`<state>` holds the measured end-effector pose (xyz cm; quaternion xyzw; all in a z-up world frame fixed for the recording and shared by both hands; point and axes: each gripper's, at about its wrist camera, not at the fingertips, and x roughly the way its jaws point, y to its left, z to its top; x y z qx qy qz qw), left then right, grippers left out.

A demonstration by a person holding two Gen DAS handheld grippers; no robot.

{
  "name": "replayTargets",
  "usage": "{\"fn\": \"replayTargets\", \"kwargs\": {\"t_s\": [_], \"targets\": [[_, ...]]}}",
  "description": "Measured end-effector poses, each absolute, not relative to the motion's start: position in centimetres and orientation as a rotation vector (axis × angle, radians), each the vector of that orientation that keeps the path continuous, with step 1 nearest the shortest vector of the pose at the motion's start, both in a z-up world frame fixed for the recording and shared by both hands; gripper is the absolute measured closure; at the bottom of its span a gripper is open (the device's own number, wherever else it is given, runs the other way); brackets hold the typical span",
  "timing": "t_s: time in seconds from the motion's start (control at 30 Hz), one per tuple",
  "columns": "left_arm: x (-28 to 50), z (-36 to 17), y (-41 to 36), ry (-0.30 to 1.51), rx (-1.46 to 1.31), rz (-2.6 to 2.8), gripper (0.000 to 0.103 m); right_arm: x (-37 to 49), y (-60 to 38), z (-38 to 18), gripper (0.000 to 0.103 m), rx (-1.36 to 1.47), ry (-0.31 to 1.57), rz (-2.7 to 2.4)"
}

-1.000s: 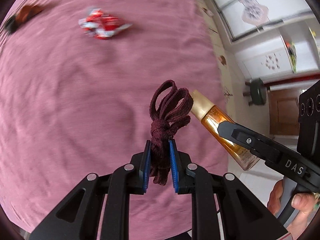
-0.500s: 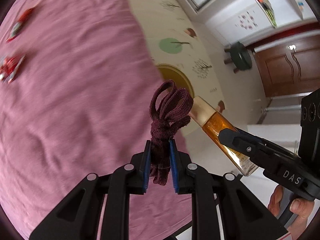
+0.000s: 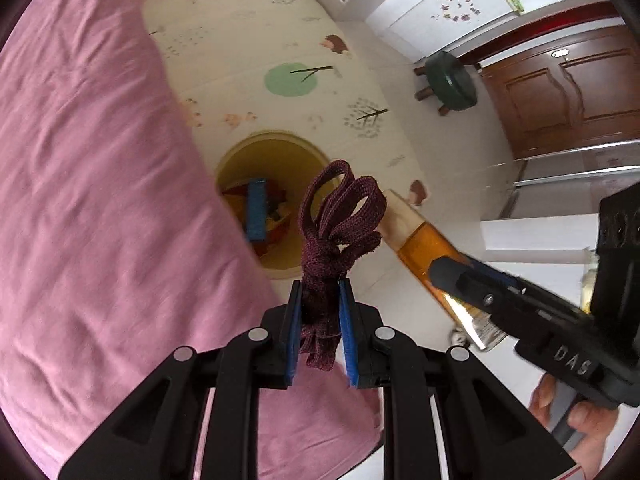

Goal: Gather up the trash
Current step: 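Carry the maroon bow and amber bottle in both grippers over the yellow bin, then move both grippers back over the red wrappers on the bed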

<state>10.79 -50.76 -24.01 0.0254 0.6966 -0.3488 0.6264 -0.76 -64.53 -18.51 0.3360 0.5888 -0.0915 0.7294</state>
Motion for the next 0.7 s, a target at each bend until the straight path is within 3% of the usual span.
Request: {"fn": "replayTargets", "kwargs": {"t_s": [0.07, 0.13, 0.17, 0.2, 0.23, 0.7], "targets": [[11.3, -24.0, -51.9, 1.59, 0.055, -0.825, 0.083, -0.5, -65.4, -18.3, 0.072, 0.737, 1.285, -0.21], [11.6, -23.8, -52.7, 1.581, 0.045, -0.84, 0.073, -0.2, -66.3, -18.1, 0.071, 0.745, 1.267, -0.22], [11.9, -23.7, -53.0, 1.58, 0.034, -0.848, 0.046, -0.1, -67.0, -17.8, 0.061, 0.752, 1.249, -0.235], [12.2, -23.6, -53.2, 1.576, 0.034, -0.825, 0.021, -0.1, -67.5, -17.6, 0.058, 0.754, 1.234, -0.253], [12.6, -23.5, -53.0, 1.564, 0.034, -0.782, 0.016, -0.1, -68.1, -17.3, 0.052, 0.747, 1.22, -0.282], [13.5, -22.4, -49.7, 1.532, 0.101, -0.763, 0.016, 1.7, -67.9, -16.4, 0.052, 0.72, 1.233, -0.252]]}}
